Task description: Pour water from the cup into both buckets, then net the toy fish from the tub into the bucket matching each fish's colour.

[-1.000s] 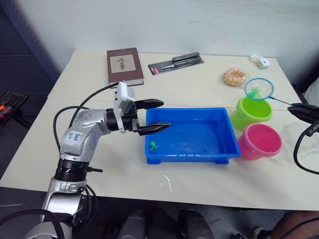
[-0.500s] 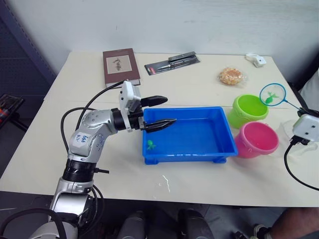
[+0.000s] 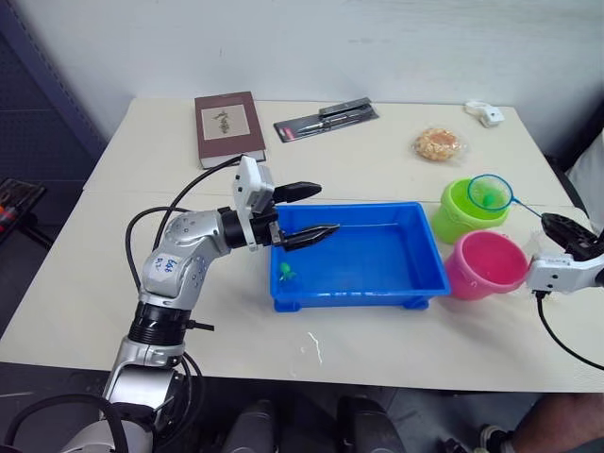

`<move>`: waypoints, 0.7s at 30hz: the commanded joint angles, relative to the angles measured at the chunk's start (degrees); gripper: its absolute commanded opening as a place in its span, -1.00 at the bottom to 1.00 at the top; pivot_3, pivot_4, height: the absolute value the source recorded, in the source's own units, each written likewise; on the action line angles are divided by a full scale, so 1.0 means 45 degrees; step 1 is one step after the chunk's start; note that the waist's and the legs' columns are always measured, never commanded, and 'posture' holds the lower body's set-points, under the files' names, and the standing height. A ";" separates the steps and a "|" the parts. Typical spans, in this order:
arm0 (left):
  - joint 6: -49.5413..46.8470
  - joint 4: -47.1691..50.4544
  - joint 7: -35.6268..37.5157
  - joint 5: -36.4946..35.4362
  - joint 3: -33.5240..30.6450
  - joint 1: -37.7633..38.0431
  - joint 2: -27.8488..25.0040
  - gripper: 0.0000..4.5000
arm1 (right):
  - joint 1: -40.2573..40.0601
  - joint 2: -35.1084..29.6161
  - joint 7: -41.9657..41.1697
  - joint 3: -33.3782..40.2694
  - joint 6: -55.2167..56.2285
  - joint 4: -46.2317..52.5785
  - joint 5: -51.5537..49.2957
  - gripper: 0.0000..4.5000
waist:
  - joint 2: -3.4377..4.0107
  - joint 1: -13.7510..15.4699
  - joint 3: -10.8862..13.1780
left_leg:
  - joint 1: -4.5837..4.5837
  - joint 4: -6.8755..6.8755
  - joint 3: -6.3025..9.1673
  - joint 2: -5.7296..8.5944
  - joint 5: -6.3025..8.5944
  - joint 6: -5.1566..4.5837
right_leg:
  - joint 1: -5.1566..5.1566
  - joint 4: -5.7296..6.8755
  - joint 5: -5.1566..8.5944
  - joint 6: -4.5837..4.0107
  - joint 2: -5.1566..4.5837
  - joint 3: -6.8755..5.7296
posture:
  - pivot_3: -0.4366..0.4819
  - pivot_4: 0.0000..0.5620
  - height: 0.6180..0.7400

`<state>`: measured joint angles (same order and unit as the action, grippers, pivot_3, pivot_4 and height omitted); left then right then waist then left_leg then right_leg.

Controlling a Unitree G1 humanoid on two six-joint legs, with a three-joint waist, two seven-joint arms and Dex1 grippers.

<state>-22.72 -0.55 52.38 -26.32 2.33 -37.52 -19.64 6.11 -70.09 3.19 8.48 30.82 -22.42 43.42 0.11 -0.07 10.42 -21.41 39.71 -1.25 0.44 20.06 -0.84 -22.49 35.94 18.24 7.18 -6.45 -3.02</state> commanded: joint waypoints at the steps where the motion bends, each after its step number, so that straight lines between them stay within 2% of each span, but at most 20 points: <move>1: 0.0210 0.0358 0.0014 -0.0006 0.0084 0.0017 0.0070 0.95 | 0.0275 -0.0440 0.0393 0.0292 -0.0508 -0.0063 -0.0039 -1.00 | 0.0000 0.0003 0.0000 | 0.0000 -0.0002 -0.0001 0.0001 0.0000 0.0000 | 0.0000 0.0000 0.0000 0.0000 -0.0001 0.0000 | -0.05 -0.47 0.97; 8: 0.0261 0.0272 0.0042 -0.0024 0.0101 -0.0017 0.0140 0.95 | 0.0352 -0.0403 0.0194 -0.0013 -0.0264 0.0680 -0.0205 -1.00 | 0.0001 -0.0001 0.0000 | 0.0002 -0.0003 -0.0002 0.0000 0.0000 0.0000 | -0.0001 0.0002 0.0000 0.0000 0.0000 0.0001 | -0.05 -0.47 0.97; 12: 0.0262 0.0259 0.0042 -0.0032 0.0088 -0.0011 0.0162 0.95 | 0.0879 -0.0600 0.0383 -0.0146 -0.0634 -0.0298 -0.0143 -1.00 | 0.0001 0.0008 0.0000 | 0.0003 -0.0003 -0.0008 0.0002 0.0000 0.0000 | 0.0000 0.0001 0.0000 0.0000 -0.0002 0.0005 | -0.05 -0.47 0.97; 14: 0.0291 0.0252 0.0041 -0.0013 0.0102 0.0007 0.0169 0.95 | 0.0733 -0.0611 0.0304 -0.0480 -0.0055 -0.0158 -0.0139 -1.00 | 0.0001 0.0021 0.0000 | 0.0003 -0.0002 -0.0004 0.0002 0.0000 0.0000 | 0.0000 0.0001 0.0000 0.0000 -0.0003 0.0002 | -0.05 -0.47 0.97; 19: 0.0323 0.0248 -0.0058 -0.0018 0.0054 0.0005 0.0210 0.95 | 0.1130 -0.0557 0.0534 -0.0314 -0.0941 -0.0496 -0.0158 -1.00 | 0.0001 0.0000 -0.0001 | 0.0003 -0.0004 -0.0008 0.0002 0.0000 0.0000 | 0.0000 0.0002 0.0000 0.0000 -0.0002 0.0004 | -0.05 -0.47 0.97; 21: 0.0334 0.0227 -0.0078 -0.0012 0.0074 0.0003 0.0238 0.95 | 0.1047 -0.0557 0.0408 -0.0774 -0.0266 -0.0244 -0.0160 -1.00 | 0.0001 -0.0005 -0.0001 | 0.0004 -0.0003 -0.0007 0.0001 0.0000 -0.0001 | 0.0001 0.0002 0.0000 0.0000 -0.0001 0.0004 | -0.05 -0.47 0.97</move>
<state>-22.35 -0.66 52.26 -26.32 3.09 -37.49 -18.79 10.54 -71.64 4.44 5.14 28.39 -24.59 43.41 0.11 -0.09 10.42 -21.39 39.70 -1.28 0.44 20.06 -0.85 -22.48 35.95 18.24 7.18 -6.45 -3.00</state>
